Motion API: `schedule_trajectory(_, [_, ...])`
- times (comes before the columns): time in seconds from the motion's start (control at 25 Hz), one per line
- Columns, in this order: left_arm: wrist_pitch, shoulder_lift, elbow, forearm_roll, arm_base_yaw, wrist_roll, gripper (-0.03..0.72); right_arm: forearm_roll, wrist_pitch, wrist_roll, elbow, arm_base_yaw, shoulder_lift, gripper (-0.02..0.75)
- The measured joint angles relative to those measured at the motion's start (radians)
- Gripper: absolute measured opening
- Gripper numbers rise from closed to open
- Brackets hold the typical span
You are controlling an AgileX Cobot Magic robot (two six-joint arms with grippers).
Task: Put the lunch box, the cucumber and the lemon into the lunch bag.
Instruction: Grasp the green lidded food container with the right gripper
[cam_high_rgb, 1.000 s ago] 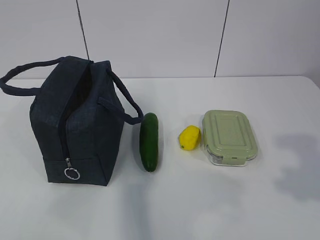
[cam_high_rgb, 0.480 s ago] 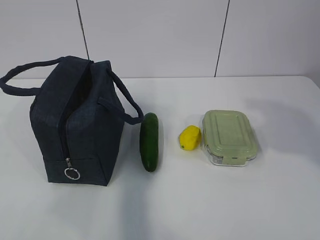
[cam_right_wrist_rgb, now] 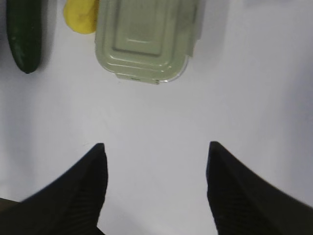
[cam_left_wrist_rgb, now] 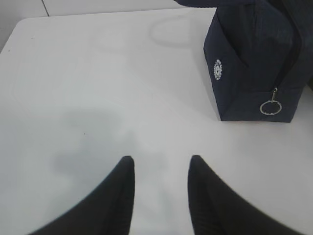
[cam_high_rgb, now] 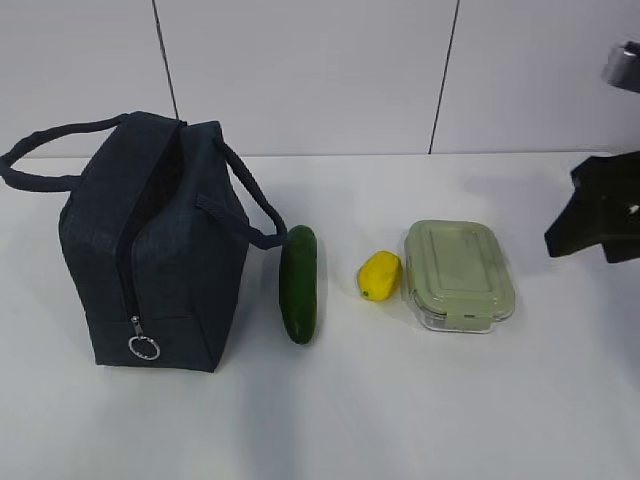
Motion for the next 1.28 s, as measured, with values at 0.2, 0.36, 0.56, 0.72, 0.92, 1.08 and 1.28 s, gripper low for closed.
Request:
schedule_trajectory(0.2, [0.000, 0.000, 0.000, 0.000, 0.000, 0.000, 0.263, 0.175, -0.013, -0.152, -0.051, -0.008, 0.110, 0.460])
schedule_trajectory(0.36, [0.000, 0.000, 0.000, 0.000, 0.000, 0.000, 0.264, 0.381, 0.000, -0.315, -0.057, -0.075, 0.187, 0.460])
schedule_trajectory(0.56, [0.000, 0.000, 0.000, 0.000, 0.000, 0.000, 0.263, 0.619, 0.145, -0.561, -0.060, -0.219, 0.256, 0.460])
schedule_trajectory(0.72, [0.000, 0.000, 0.000, 0.000, 0.000, 0.000, 0.264, 0.671, 0.203, -0.668, -0.062, -0.272, 0.336, 0.460])
schedule_trajectory(0.92, [0.000, 0.000, 0.000, 0.000, 0.000, 0.000, 0.263, 0.672, 0.206, -0.692, -0.116, -0.277, 0.437, 0.460])
schedule_trajectory(1.08, [0.000, 0.000, 0.000, 0.000, 0.000, 0.000, 0.263, 0.677, 0.206, -0.697, -0.195, -0.277, 0.509, 0.459])
schedule_trajectory(1.28, [0.000, 0.000, 0.000, 0.000, 0.000, 0.000, 0.263, 0.634, 0.206, -0.690, -0.223, -0.277, 0.549, 0.459])
